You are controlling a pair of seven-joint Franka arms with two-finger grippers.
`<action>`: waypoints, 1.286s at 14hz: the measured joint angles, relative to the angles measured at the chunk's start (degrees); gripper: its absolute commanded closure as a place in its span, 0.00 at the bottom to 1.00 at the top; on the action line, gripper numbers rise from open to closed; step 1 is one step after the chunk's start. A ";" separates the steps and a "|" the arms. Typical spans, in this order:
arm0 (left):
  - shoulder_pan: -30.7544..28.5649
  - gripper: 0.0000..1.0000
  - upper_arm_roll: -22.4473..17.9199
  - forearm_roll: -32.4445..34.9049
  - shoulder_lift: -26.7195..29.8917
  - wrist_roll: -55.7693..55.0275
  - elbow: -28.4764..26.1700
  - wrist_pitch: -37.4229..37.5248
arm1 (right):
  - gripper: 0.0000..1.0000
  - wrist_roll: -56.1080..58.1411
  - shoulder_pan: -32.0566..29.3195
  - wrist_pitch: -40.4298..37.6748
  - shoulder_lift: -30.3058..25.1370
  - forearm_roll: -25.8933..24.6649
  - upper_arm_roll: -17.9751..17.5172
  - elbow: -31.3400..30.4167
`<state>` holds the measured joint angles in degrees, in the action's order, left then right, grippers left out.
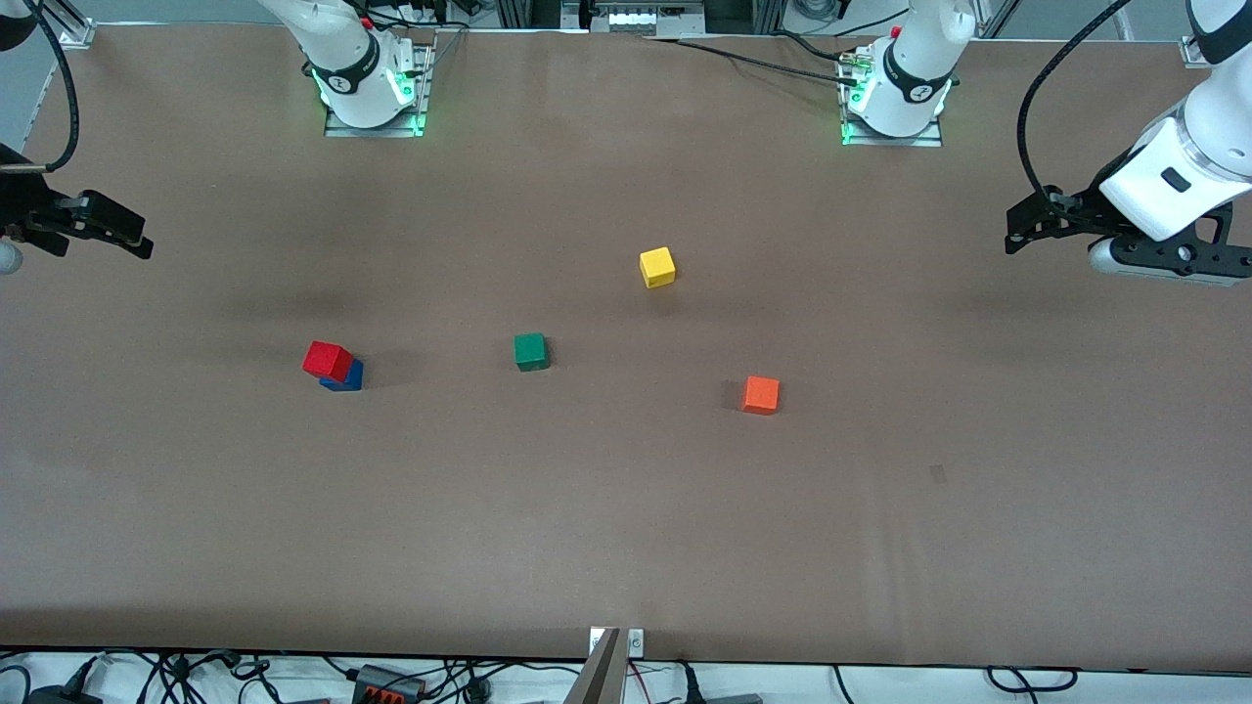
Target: Pass red block to right arm, stack on blue
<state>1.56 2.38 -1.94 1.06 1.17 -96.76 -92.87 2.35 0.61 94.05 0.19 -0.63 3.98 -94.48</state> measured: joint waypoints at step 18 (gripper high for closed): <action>-0.01 0.00 0.00 0.00 0.00 0.00 0.00 0.03 | 0.00 0.00 -0.46 -0.72 -0.02 0.00 -0.40 0.00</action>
